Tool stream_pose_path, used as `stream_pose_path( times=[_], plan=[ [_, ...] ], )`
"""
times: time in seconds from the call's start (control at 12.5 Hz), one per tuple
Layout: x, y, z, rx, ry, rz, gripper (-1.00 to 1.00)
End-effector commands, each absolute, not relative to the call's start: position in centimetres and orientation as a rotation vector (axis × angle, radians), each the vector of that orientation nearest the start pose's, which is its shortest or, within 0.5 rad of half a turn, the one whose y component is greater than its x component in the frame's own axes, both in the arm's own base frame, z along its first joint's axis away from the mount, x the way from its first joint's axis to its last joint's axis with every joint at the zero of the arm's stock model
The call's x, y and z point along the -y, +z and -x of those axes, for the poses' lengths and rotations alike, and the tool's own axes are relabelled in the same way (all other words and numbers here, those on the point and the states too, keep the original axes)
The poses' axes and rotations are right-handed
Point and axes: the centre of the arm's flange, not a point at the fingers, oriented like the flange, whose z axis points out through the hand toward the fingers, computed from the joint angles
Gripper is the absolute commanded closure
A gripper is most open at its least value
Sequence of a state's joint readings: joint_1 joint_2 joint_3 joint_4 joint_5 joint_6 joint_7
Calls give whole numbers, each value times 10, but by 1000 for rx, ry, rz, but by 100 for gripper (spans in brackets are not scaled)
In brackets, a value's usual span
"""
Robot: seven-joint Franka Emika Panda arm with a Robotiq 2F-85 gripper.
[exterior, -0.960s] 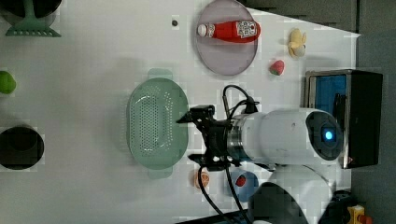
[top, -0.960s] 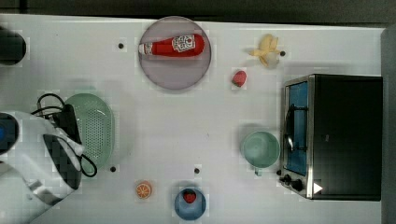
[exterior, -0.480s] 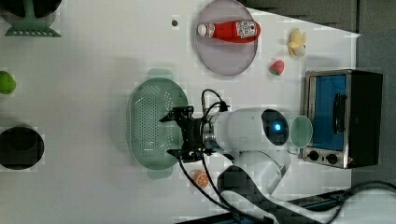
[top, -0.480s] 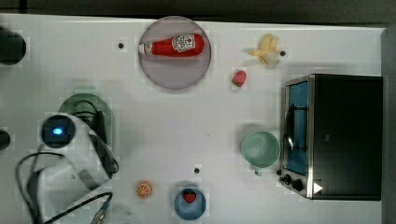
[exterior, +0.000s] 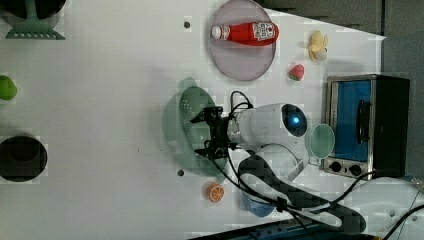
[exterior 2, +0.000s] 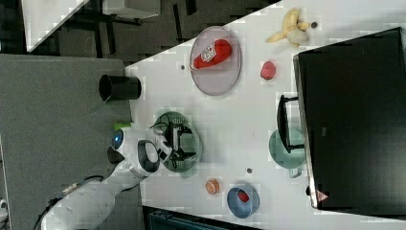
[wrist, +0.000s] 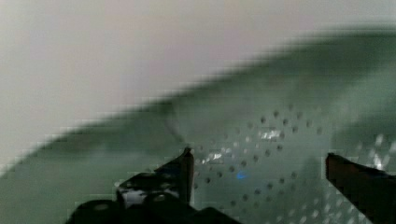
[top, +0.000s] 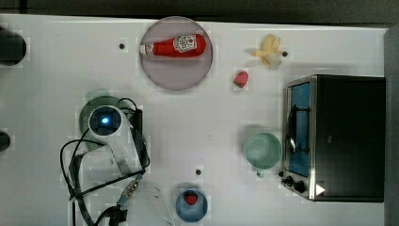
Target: Drag strainer left to right.
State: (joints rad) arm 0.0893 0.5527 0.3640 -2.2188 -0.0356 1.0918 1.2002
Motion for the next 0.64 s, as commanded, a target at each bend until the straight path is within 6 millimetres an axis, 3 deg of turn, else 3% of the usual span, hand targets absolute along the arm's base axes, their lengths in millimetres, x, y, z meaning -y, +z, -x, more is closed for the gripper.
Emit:
stream_pose_path(
  times=[0.08,0.64],
  plan=[
    [-264,158,-476,-2165,229,2205,-100],
    [-196,160,-487,-2253,168,2157,-100]
  ],
)
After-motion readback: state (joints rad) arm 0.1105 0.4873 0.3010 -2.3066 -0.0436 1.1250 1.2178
